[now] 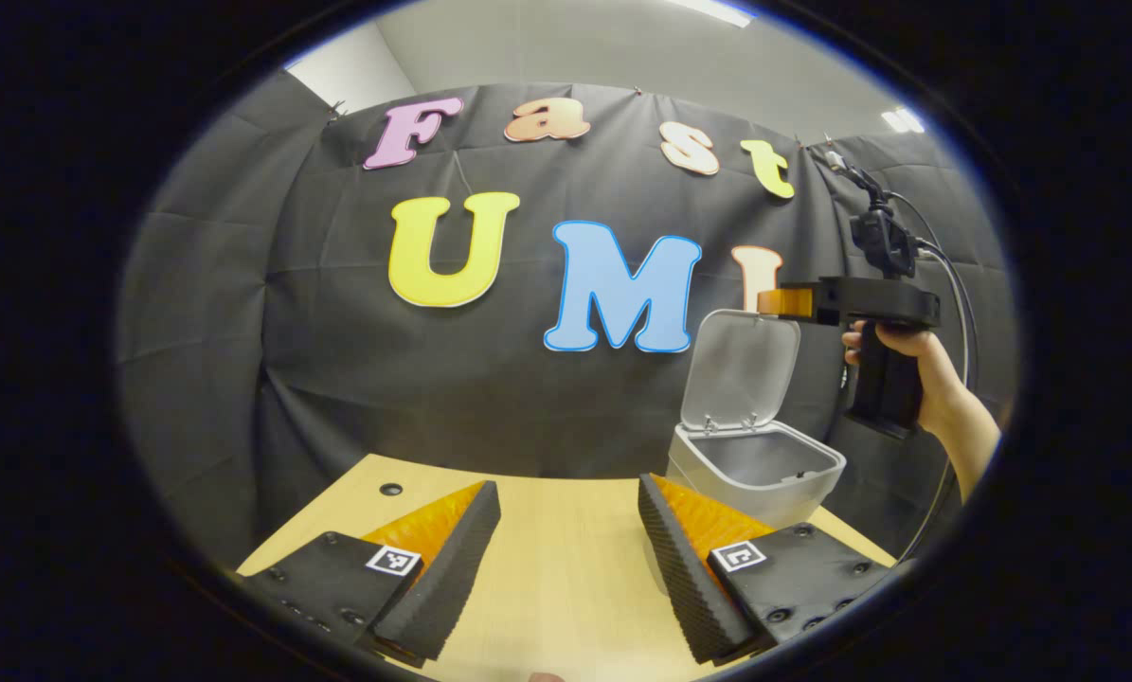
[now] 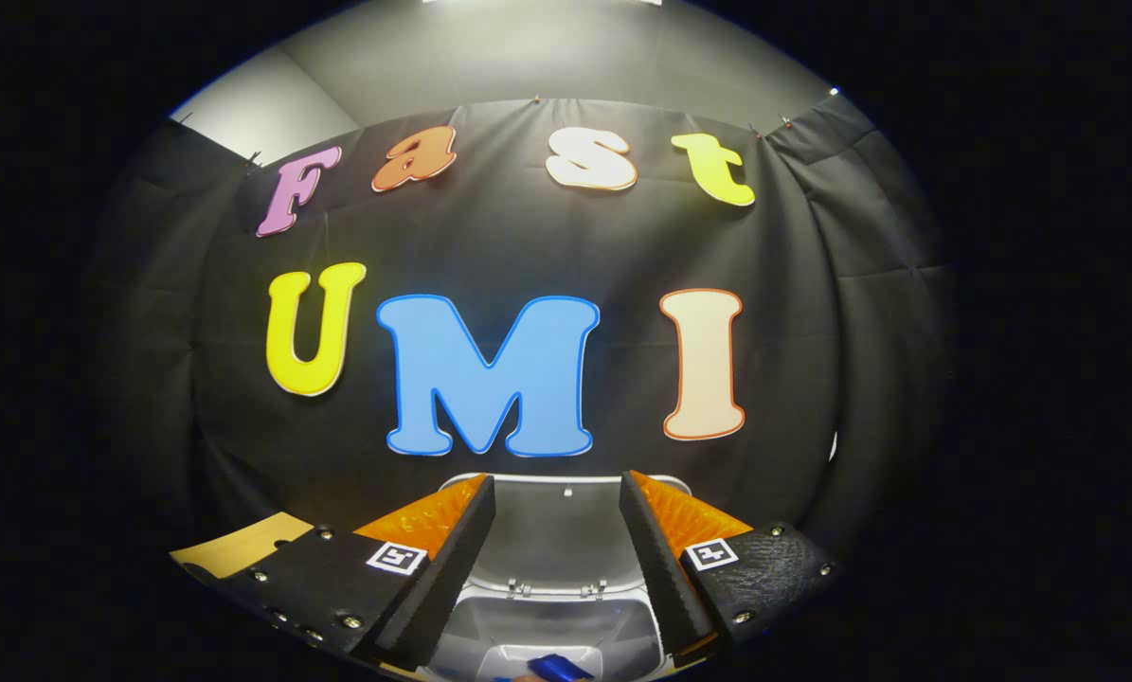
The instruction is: Press the lid of the desktop garbage bin to open it, pick up the crumpled paper on the desktop and throw it into the bin, then pick up the pop can on the desktop and drop it into the bin, and finally close the garbage bin lid.
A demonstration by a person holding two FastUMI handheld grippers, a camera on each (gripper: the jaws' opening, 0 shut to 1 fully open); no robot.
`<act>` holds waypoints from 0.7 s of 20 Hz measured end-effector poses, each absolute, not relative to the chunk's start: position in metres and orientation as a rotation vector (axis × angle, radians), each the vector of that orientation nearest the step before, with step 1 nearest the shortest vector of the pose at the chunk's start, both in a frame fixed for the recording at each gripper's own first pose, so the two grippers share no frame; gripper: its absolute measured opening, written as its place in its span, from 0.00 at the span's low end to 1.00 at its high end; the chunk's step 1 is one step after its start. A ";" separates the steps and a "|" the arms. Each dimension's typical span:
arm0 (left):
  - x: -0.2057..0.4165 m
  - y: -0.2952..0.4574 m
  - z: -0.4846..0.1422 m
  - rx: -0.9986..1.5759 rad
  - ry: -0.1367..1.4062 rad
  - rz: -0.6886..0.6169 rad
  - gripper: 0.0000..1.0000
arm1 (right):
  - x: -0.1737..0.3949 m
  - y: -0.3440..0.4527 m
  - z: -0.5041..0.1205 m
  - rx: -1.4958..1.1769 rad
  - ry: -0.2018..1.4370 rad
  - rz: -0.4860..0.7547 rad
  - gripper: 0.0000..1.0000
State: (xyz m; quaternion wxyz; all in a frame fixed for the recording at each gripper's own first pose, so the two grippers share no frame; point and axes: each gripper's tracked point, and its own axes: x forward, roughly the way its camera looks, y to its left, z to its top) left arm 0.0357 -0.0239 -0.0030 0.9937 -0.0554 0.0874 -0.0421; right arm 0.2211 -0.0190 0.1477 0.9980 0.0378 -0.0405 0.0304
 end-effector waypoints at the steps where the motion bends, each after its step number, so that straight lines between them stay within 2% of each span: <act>1: 0.036 -0.020 -0.004 -0.112 0.177 -0.083 0.96 | 0.228 -0.022 0.152 0.073 -0.088 0.045 0.84; 8: 0.039 0.004 0.000 -0.100 0.159 -0.066 0.96 | 0.269 -0.022 0.156 0.081 -0.057 -0.004 0.84; 14: 0.036 0.016 -0.004 -0.109 0.162 -0.060 0.96 | 0.268 -0.016 0.140 0.089 0.037 0.025 0.84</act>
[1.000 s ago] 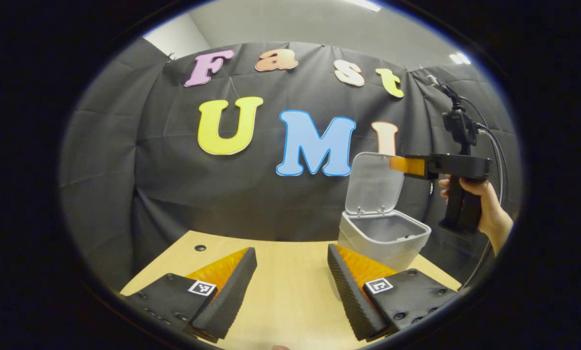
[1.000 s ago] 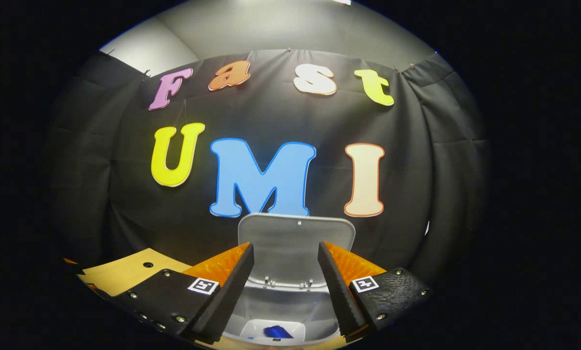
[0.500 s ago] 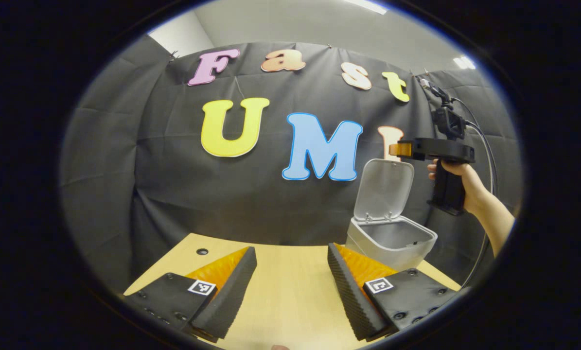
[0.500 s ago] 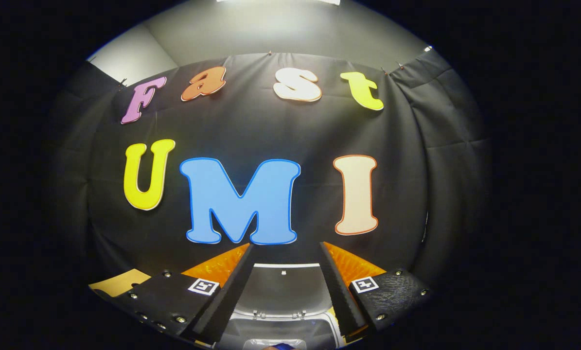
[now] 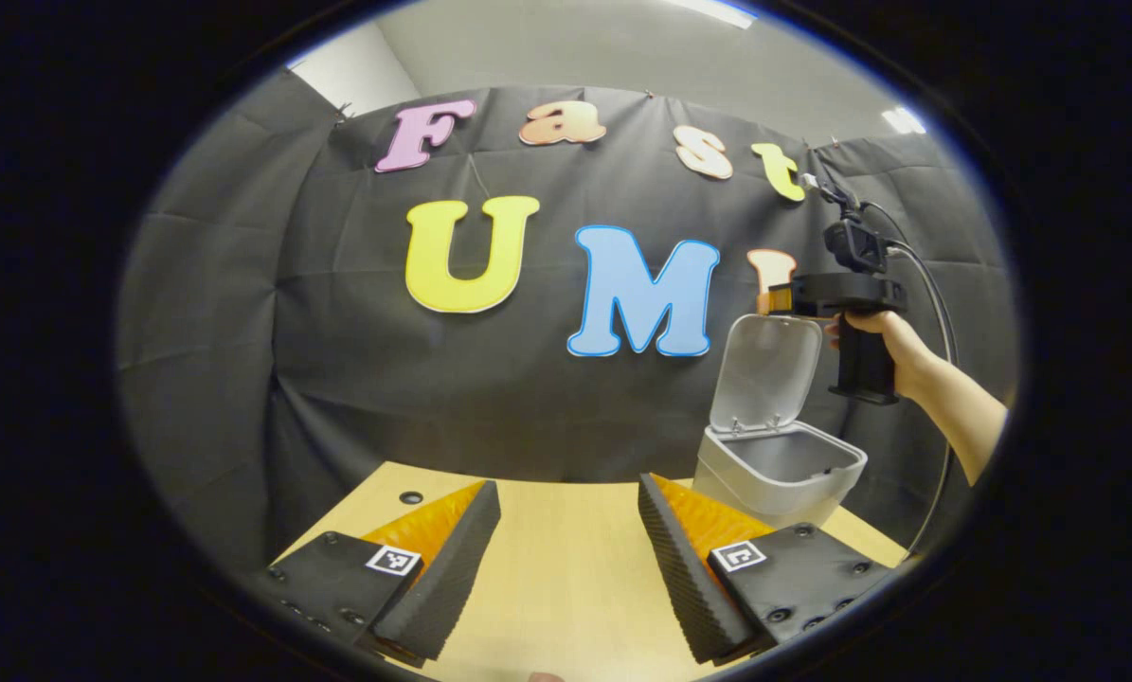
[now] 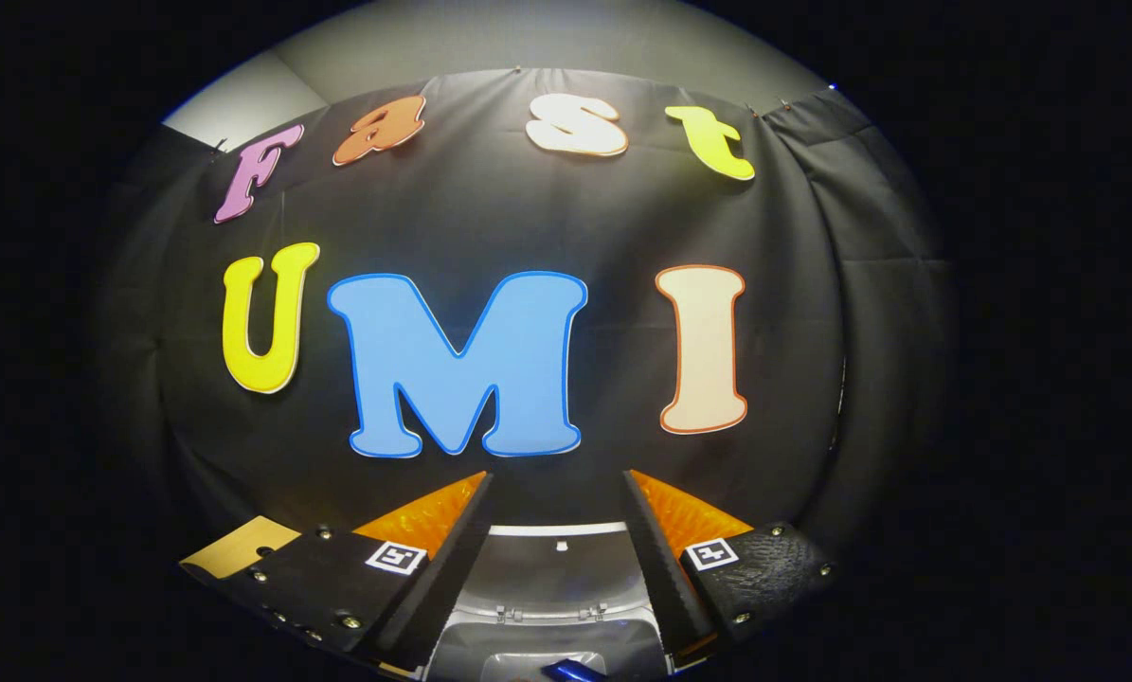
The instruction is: Press the lid of the desktop garbage bin to open it, pick up the crumpled paper on the desktop and throw it into the bin, then pick up the pop can on the desktop and drop it into the bin, and finally close the garbage bin lid.
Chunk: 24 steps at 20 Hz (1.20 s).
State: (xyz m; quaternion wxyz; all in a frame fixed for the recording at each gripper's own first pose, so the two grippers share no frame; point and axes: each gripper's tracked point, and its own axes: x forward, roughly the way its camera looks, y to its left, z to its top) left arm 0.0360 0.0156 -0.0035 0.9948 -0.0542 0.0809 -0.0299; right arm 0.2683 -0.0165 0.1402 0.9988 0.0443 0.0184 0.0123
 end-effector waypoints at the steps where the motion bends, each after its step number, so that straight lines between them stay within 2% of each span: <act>1: 0.037 0.016 -0.005 -0.111 0.165 -0.059 0.96 | 0.263 -0.016 0.137 0.095 0.057 0.036 0.84; 12: 0.026 -0.004 -0.017 -0.071 0.170 -0.087 0.96 | 0.193 -0.015 0.101 0.098 0.144 0.052 0.85; 24: 0.022 -0.014 -0.025 -0.066 0.191 -0.099 0.96 | 0.160 -0.007 0.034 0.071 0.224 0.051 0.85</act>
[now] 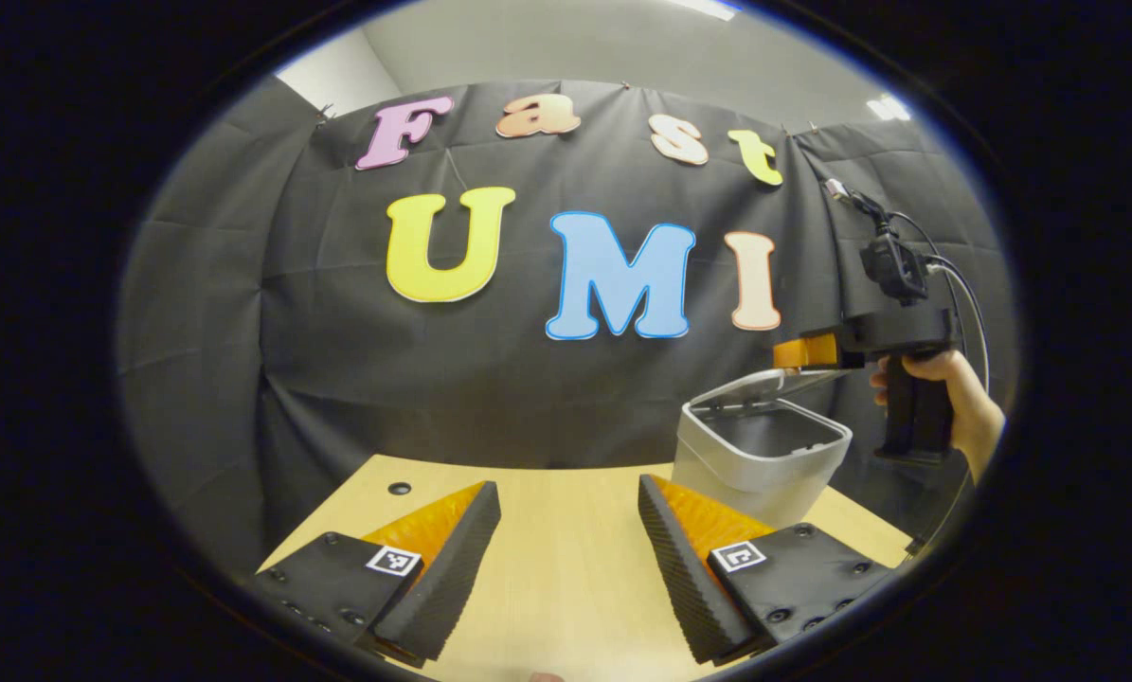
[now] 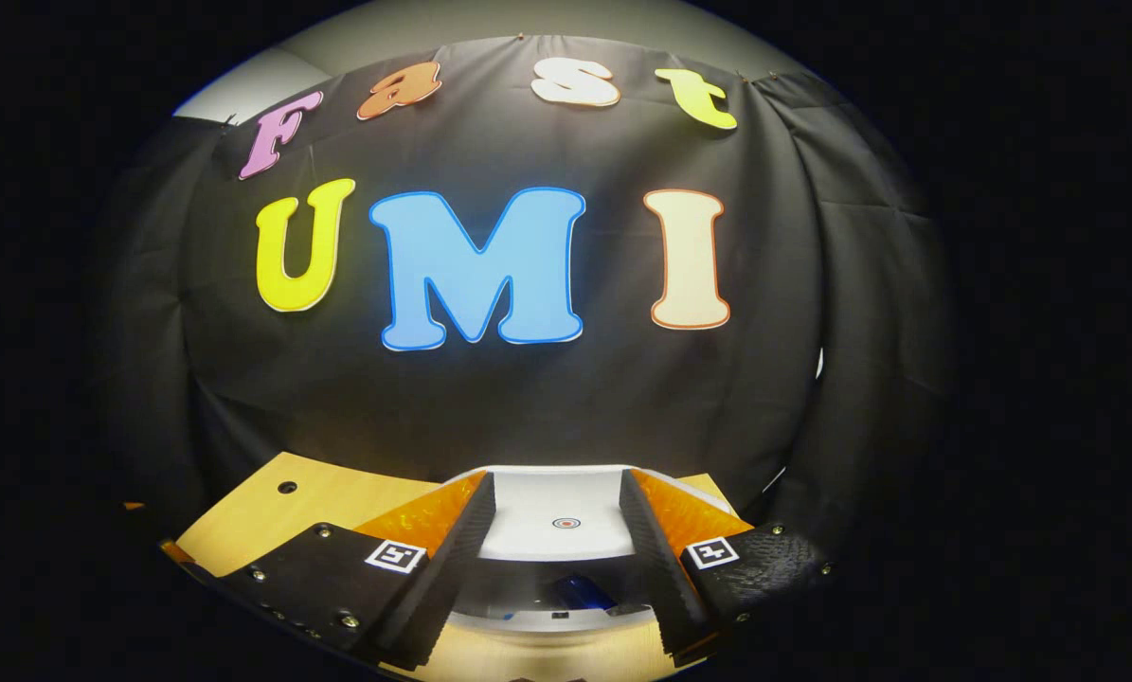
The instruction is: Press the lid of the desktop garbage bin to open it, pick up the crumpled paper on the desktop and throw it into the bin, then pick up the pop can on the desktop and drop it into the bin, and finally close the garbage bin lid.
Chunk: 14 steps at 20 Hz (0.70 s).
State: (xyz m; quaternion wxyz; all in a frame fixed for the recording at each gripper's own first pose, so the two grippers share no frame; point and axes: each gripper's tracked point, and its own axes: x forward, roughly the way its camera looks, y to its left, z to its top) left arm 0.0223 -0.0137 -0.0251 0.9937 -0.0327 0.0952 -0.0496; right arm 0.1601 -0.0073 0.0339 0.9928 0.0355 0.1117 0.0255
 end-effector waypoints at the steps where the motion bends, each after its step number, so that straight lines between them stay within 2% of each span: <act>1: 0.022 -0.014 -0.026 -0.065 0.194 -0.100 0.96 | 0.159 -0.007 0.028 0.067 0.231 0.050 0.85; 8: 0.019 -0.022 -0.028 -0.053 0.198 -0.118 0.96 | 0.150 -0.009 0.005 0.075 0.252 0.028 0.86; 9: 0.018 -0.023 -0.028 -0.051 0.198 -0.120 0.96 | 0.147 -0.009 0.003 0.072 0.250 0.024 1.00; 10: 0.019 -0.023 -0.028 -0.050 0.199 -0.120 0.96 | 0.146 -0.009 0.001 0.073 0.252 0.022 0.95; 14: 0.018 -0.023 -0.030 -0.051 0.205 -0.120 0.96 | 0.142 -0.010 -0.012 0.073 0.260 0.002 0.96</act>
